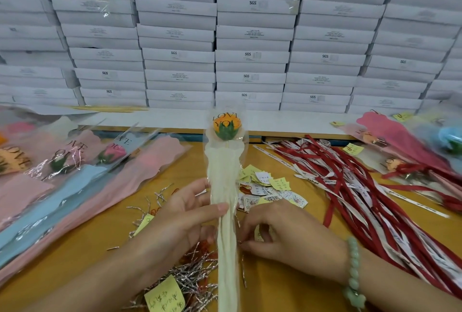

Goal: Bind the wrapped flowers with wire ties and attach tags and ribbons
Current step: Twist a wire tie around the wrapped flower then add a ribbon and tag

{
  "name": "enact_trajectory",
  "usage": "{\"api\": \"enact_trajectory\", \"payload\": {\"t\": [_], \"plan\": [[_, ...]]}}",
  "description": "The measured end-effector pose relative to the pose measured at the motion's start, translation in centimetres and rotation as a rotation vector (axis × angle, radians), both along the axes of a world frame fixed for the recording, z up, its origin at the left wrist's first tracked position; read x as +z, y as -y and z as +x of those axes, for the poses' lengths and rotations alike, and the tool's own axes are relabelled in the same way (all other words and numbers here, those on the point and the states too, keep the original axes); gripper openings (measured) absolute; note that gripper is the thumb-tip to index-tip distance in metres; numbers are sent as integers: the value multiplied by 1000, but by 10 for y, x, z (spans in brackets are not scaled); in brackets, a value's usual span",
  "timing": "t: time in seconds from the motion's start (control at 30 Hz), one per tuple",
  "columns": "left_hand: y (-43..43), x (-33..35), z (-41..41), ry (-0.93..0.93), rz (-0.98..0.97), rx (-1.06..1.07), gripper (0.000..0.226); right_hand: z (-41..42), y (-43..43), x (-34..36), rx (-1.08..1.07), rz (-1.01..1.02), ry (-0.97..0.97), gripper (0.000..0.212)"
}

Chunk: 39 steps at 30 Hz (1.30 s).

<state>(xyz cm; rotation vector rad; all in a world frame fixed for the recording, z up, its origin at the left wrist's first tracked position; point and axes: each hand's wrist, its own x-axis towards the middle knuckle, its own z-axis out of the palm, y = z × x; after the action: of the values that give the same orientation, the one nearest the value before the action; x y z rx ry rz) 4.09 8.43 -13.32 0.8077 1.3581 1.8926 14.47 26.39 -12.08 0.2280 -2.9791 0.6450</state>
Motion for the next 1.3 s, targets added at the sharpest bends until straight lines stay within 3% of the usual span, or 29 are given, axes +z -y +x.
{"api": "enact_trajectory", "payload": {"t": [0.53,0.7,0.83,1.0,1.1,1.3], "plan": [[0,1,8,-41,-49,12,37,1,-3,0,-199,-63,-113,8],[-3,-3,5,-53,-95,65,42,-2,-9,2,-236,-350,-113,15],[-9,-8,4,-77,-155,70,46,-3,-7,-3,-224,-510,-25,8],[-11,-16,4,-51,-155,102,57,-2,-11,0,-266,-526,-41,10],[-9,-17,4,-79,-119,107,52,-2,-12,2,-283,-520,-67,11],[-10,-21,5,-79,-96,106,53,-1,-4,-1,-201,-720,15,10]]}}
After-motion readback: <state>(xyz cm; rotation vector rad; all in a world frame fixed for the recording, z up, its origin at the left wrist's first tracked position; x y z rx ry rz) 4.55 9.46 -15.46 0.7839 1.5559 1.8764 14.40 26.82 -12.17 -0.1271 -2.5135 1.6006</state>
